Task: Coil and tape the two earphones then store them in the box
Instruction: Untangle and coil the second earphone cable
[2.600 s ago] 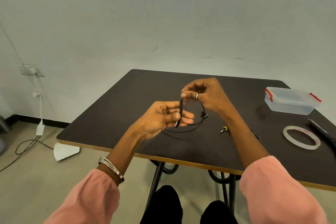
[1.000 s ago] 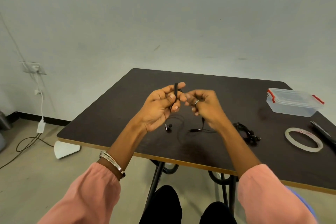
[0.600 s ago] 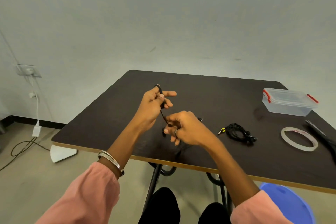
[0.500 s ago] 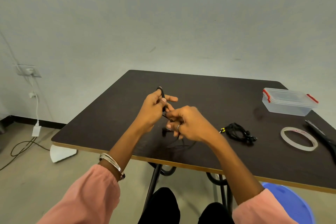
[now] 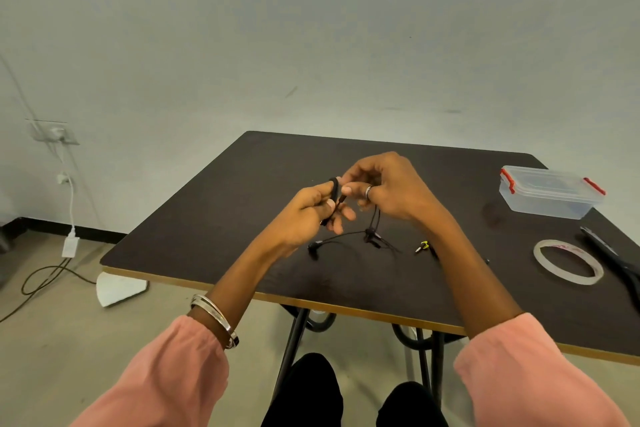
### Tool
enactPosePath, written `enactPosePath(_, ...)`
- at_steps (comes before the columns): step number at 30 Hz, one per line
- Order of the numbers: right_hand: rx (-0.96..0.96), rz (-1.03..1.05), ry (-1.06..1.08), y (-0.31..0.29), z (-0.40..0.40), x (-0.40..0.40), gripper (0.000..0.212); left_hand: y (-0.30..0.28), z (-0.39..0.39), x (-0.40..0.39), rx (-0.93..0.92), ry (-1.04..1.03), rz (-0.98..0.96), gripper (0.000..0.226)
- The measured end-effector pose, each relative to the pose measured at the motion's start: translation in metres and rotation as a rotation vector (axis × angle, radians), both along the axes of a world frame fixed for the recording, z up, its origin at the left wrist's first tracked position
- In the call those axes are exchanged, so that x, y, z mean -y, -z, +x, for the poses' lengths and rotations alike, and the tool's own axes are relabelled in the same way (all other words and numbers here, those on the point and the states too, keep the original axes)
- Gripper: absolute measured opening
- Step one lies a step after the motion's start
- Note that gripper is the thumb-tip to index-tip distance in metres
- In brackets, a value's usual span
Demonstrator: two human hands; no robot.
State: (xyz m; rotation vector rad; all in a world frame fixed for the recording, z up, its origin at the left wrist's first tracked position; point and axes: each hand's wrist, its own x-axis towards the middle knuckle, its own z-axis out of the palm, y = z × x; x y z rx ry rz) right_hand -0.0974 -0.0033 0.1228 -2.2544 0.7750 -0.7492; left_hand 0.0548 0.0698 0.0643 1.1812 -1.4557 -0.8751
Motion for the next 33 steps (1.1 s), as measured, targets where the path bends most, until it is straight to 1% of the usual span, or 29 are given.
enactPosePath(2,0.076,0.19,-0.041,0.002,-0.003,0.0,0.011,-0.001,0.001,-0.001,-0.039,0.02,0.019,0.031)
enactPosePath(4,0.109,0.315,-0.093,0.002,-0.006,0.002,0.018,-0.002,0.002,-0.003,-0.012,0.012,0.032,0.029)
enactPosePath(6,0.115,0.349,-0.11,-0.001,-0.01,0.005,0.02,-0.002,0.004,-0.005,0.055,0.002,0.046,0.03)
enactPosePath(8,0.132,0.293,-0.081,-0.007,-0.012,0.009,0.019,-0.001,0.006,-0.008,0.056,0.021,0.063,0.035)
enactPosePath(10,0.197,0.213,-0.045,-0.011,-0.013,0.013,0.017,0.001,0.009,-0.012,-0.051,0.081,0.092,0.038)
enactPosePath(13,0.322,0.203,-0.077,-0.013,-0.012,0.02,0.016,0.0,0.013,-0.016,-0.285,0.184,0.14,0.04)
enactPosePath(16,0.373,0.223,-0.121,-0.005,-0.008,0.023,0.016,-0.004,0.014,-0.016,-0.438,0.243,0.103,0.036)
enactPosePath(18,0.387,0.244,-0.147,0.004,-0.005,0.023,0.017,-0.009,0.014,-0.015,-0.577,0.244,0.06,0.035)
enactPosePath(21,0.319,0.194,-0.139,0.022,0.001,0.02,0.017,-0.017,0.014,-0.012,-0.69,0.205,0.001,0.039)
enactPosePath(26,0.204,0.216,-0.11,0.053,0.018,0.003,0.019,-0.029,0.019,-0.007,-0.765,0.14,-0.049,0.042)
enactPosePath(28,0.153,0.171,-0.091,0.061,0.025,-0.005,0.02,-0.032,0.022,-0.006,-0.791,0.118,-0.052,0.042)
enactPosePath(30,0.072,0.124,-0.093,0.065,0.029,-0.013,0.021,-0.032,0.024,-0.004,-0.789,0.061,-0.058,0.037)
enactPosePath(33,-0.11,0.038,-0.14,0.068,0.032,-0.023,0.025,-0.029,0.027,-0.002,-0.767,-0.082,-0.075,0.03)
